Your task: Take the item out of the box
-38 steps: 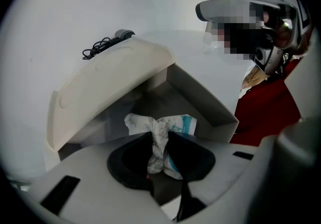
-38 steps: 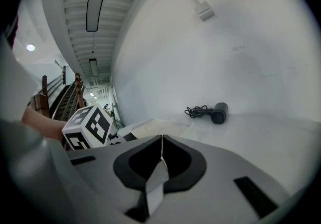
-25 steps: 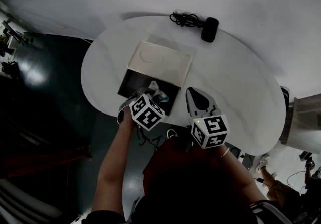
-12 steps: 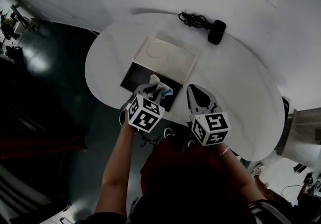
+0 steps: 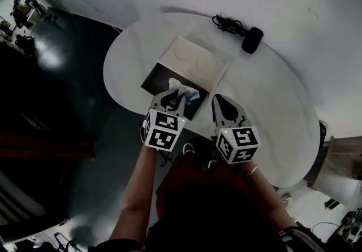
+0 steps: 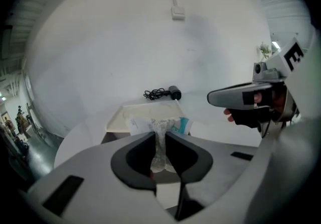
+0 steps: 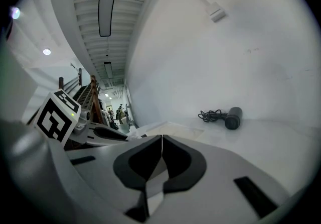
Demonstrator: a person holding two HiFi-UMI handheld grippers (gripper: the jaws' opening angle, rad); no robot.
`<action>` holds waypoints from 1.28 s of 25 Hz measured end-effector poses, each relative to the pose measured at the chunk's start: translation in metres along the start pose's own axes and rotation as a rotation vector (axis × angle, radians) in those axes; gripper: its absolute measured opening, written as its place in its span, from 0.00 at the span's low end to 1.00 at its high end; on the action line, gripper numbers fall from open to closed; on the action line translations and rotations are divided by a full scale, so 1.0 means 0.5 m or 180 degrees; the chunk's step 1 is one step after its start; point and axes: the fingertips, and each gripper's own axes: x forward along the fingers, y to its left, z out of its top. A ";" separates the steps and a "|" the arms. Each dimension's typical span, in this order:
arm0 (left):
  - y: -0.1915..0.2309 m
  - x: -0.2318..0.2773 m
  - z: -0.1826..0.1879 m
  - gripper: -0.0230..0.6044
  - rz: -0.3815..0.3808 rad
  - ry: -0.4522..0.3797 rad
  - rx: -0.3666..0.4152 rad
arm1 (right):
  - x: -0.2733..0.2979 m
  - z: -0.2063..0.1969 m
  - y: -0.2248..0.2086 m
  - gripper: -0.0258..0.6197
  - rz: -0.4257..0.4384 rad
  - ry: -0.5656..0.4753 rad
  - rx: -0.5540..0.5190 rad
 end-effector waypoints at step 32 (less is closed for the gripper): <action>-0.080 -0.223 0.034 0.16 0.0817 -0.1099 -0.1089 | -0.133 -0.003 0.034 0.06 0.0475 -0.0079 -0.0222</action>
